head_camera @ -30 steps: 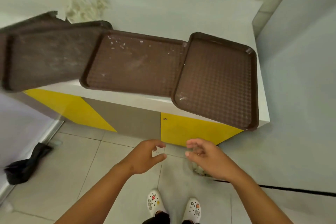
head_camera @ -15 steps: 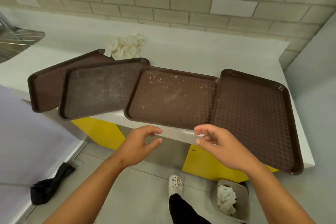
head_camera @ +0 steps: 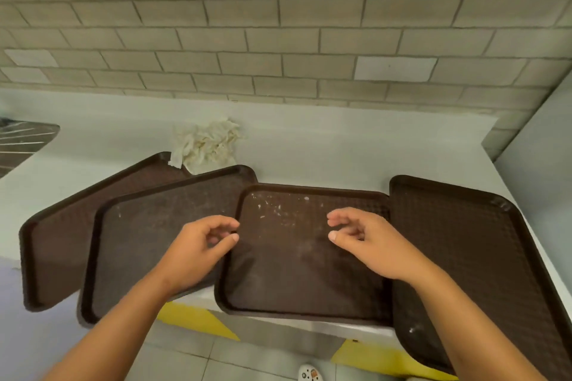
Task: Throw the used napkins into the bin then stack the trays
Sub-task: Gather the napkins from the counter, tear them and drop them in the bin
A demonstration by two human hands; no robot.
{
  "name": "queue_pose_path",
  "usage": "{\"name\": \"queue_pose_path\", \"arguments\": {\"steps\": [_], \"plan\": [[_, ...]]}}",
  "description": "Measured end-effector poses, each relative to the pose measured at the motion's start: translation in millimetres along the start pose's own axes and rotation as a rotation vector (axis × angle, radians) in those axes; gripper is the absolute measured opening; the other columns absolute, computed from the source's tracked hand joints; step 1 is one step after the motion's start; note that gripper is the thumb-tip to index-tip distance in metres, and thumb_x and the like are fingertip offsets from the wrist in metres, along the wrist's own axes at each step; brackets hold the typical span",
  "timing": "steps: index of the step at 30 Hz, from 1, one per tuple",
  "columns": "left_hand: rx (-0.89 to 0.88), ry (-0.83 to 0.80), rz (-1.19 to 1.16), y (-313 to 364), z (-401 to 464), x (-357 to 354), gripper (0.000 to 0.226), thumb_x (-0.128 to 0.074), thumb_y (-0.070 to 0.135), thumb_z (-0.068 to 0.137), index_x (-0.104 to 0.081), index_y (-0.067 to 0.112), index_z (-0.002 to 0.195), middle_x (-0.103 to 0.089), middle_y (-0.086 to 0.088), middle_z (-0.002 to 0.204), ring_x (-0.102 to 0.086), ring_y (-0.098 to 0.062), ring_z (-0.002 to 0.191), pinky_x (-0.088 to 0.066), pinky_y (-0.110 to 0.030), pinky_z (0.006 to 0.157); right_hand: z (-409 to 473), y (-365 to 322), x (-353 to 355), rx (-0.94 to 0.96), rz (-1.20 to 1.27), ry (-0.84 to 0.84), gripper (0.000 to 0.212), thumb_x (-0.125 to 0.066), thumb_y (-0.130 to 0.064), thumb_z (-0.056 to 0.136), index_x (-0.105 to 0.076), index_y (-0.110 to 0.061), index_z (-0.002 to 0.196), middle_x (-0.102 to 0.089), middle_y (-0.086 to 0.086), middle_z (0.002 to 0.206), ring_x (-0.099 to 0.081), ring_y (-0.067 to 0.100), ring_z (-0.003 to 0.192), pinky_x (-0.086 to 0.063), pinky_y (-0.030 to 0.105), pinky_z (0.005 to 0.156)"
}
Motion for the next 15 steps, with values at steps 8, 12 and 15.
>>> {"name": "queue_pose_path", "arguments": {"steps": [8,12,15], "plan": [[-0.007,0.005,0.074,-58,76,57,0.026,-0.074,0.020,0.088,-0.068,0.030,0.112,-0.071,0.015,0.105,-0.066,0.004,0.098,-0.052,-0.020,0.094,97,-43,-27,0.010,-0.125,-0.066,0.040,-0.064,-0.045,0.094,-0.059,-0.035,0.132,-0.064,-0.021,0.122,-0.063,-0.004,0.102,-0.052,0.021,0.095],[-0.029,0.008,0.189,-90,126,93,0.029,-0.072,0.025,0.089,-0.064,0.031,0.117,-0.069,0.012,0.112,-0.065,-0.003,0.104,-0.048,-0.025,0.100,156,-69,-54,0.015,-0.201,-0.075,0.041,-0.063,-0.044,0.096,-0.057,-0.031,0.134,-0.062,-0.014,0.128,-0.064,0.001,0.101,-0.051,0.024,0.094],[-0.052,-0.022,0.274,-110,164,112,0.036,-0.069,0.027,0.091,-0.063,0.024,0.126,-0.067,0.004,0.119,-0.066,-0.009,0.102,-0.048,-0.027,0.097,197,-89,-77,0.013,-0.258,-0.072,0.045,-0.063,-0.041,0.096,-0.055,-0.026,0.138,-0.060,-0.006,0.133,-0.063,0.010,0.106,-0.049,0.029,0.097]]}}
Point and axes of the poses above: each hand's wrist, its own z-axis towards the middle knuckle, its own x-axis out of the back of the hand, y = z × x, the point moved 7 cm from there along z, towards the middle knuckle
